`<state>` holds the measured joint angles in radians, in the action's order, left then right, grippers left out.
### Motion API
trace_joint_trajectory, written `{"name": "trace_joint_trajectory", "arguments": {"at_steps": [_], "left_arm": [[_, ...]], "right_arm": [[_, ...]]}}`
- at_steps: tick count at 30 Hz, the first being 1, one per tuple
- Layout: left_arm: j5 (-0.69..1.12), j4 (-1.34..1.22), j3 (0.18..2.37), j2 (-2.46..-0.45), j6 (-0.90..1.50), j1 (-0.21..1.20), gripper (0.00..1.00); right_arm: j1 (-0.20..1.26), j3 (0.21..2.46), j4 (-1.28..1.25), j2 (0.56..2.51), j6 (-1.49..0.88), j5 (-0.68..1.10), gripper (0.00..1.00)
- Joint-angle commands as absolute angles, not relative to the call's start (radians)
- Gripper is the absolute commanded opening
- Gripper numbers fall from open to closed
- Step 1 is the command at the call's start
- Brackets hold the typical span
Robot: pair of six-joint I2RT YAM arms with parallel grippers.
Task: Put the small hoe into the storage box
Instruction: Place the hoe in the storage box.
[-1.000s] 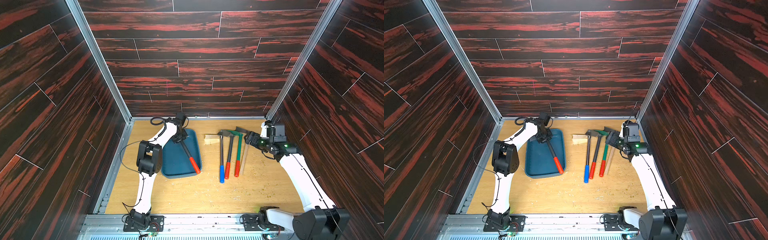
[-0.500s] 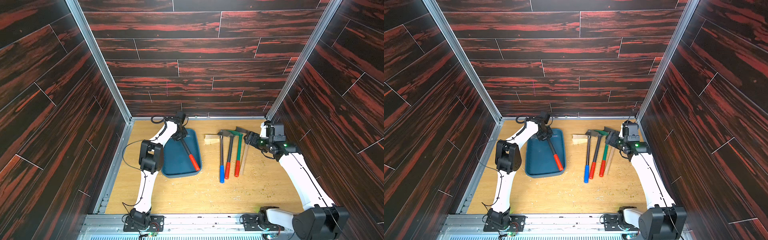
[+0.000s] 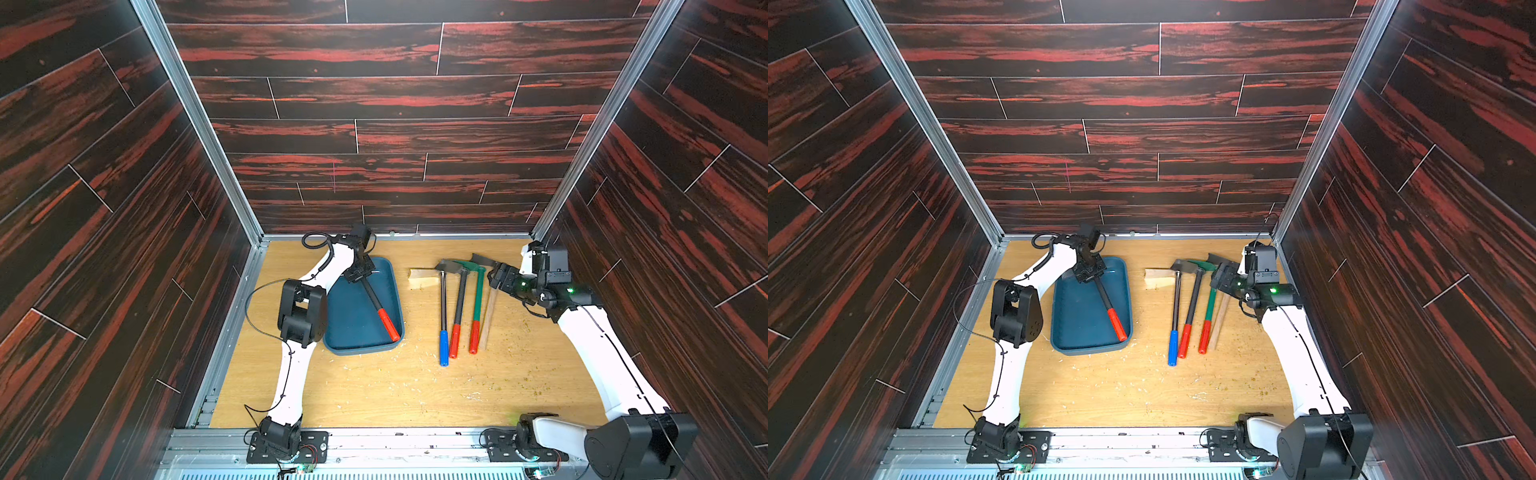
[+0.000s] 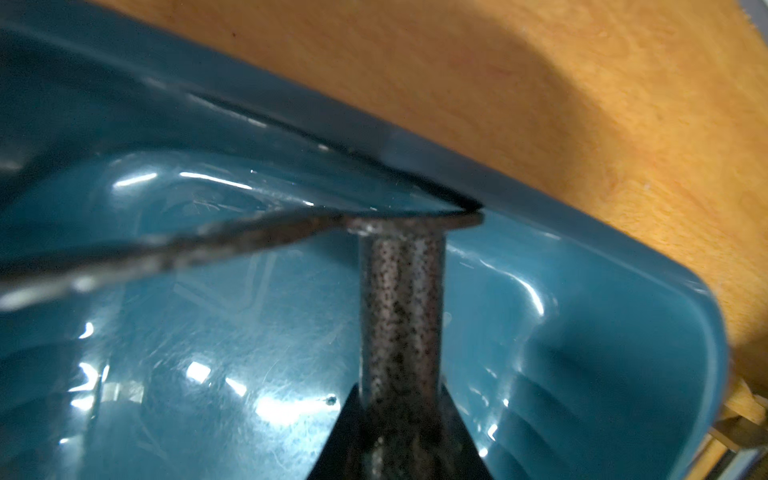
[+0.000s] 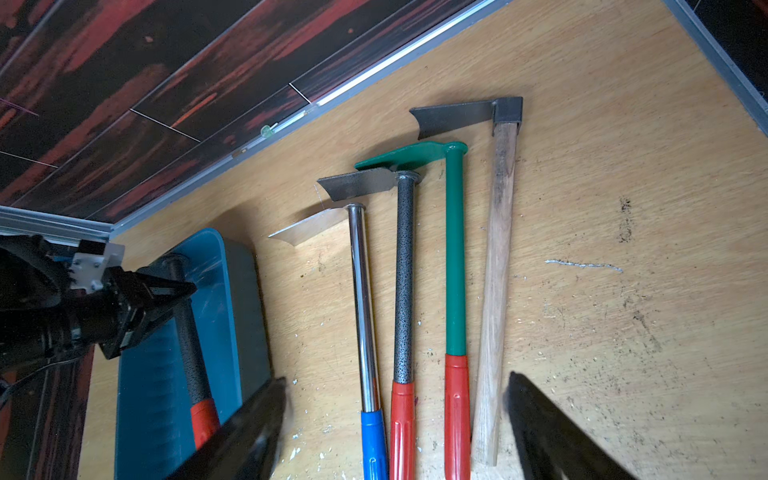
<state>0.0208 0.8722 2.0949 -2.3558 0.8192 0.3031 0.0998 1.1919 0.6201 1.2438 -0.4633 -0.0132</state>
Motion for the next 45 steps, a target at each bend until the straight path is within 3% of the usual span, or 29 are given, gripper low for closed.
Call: {"name": "trace_joint_trajectory", "arguments": {"at_steps": [1, 5, 8, 10, 13, 18, 34, 45], "left_arm": [[0.020, 0.847, 2.077, -2.348, 0.828, 0.295, 0.00], [0.031, 0.841, 2.064, -2.356, 0.830, 0.293, 0.06], [0.035, 0.842, 2.058, -2.360, 0.830, 0.293, 0.16], [0.035, 0.843, 2.054, -2.358, 0.828, 0.293, 0.30], [0.026, 0.852, 2.054, -2.344, 0.825, 0.294, 0.45], [0.009, 0.859, 2.041, -2.302, 0.817, 0.300, 0.55], [-0.078, 0.897, 1.946, -2.030, 0.769, 0.322, 0.63], [-0.148, 0.796, 1.639, -1.759, 0.708, 0.323, 0.57]], "right_arm": [[0.095, 1.208, 0.618, 1.241, -0.473, -0.007, 0.86], [0.096, 1.208, 0.617, 1.241, -0.473, -0.005, 0.86], [0.097, 1.209, 0.617, 1.241, -0.476, -0.005, 0.86], [0.097, 1.207, 0.617, 1.241, -0.476, -0.005, 0.86], [0.096, 1.207, 0.617, 1.240, -0.479, -0.008, 0.87], [0.096, 1.213, 0.617, 1.248, -0.486, -0.009, 0.87], [0.148, 1.353, 0.675, 1.377, -0.455, -0.046, 0.87], [0.272, 1.515, 0.704, 1.636, -0.416, -0.079, 0.82]]}}
